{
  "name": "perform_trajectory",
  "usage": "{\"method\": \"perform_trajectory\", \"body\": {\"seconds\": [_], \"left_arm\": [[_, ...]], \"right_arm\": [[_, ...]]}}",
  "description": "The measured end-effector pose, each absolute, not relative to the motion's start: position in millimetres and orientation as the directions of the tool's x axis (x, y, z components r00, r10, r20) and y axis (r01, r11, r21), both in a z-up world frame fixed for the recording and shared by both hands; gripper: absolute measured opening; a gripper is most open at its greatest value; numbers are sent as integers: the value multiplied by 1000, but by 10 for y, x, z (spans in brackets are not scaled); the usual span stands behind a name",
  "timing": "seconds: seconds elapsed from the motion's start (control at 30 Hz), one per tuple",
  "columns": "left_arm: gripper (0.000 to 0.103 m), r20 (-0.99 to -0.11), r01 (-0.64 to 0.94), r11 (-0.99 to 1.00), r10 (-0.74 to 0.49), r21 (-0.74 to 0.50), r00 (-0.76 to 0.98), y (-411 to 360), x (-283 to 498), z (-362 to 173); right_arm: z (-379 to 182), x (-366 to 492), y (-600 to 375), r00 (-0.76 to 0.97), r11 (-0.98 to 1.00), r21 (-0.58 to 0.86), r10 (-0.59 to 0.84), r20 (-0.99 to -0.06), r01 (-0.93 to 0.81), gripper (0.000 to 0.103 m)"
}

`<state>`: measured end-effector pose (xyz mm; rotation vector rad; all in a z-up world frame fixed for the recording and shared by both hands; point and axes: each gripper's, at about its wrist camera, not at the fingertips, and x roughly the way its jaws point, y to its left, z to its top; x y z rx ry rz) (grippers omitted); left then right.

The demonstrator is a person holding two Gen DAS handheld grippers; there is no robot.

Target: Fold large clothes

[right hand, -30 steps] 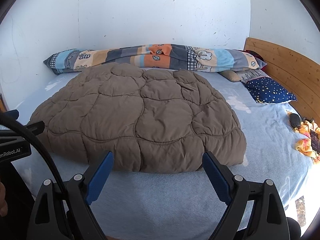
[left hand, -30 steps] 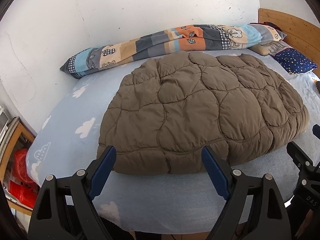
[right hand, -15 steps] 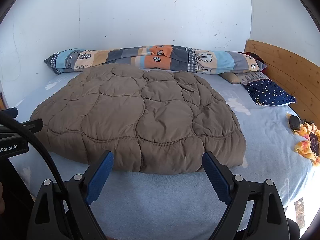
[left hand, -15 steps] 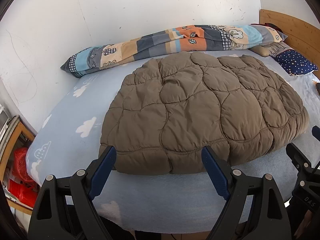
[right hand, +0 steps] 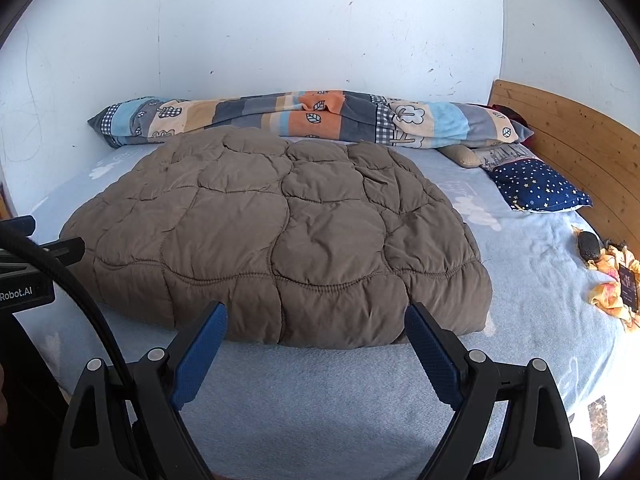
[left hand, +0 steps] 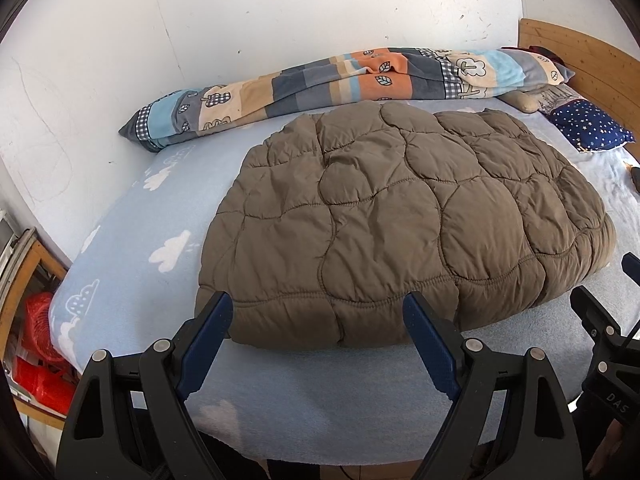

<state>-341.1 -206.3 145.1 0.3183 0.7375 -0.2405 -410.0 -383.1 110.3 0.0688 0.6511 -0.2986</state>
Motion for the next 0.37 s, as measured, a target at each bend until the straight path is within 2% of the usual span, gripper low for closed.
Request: {"method": "perform_trajectory", "body": {"seconds": [0.37], "left_arm": [[86,-683,340,923,-131,182,719,-2023,-3440,1495]], "right_arm": [[1109,-4118,-3835,757,954,-29,-256,-601,299,93]]}}
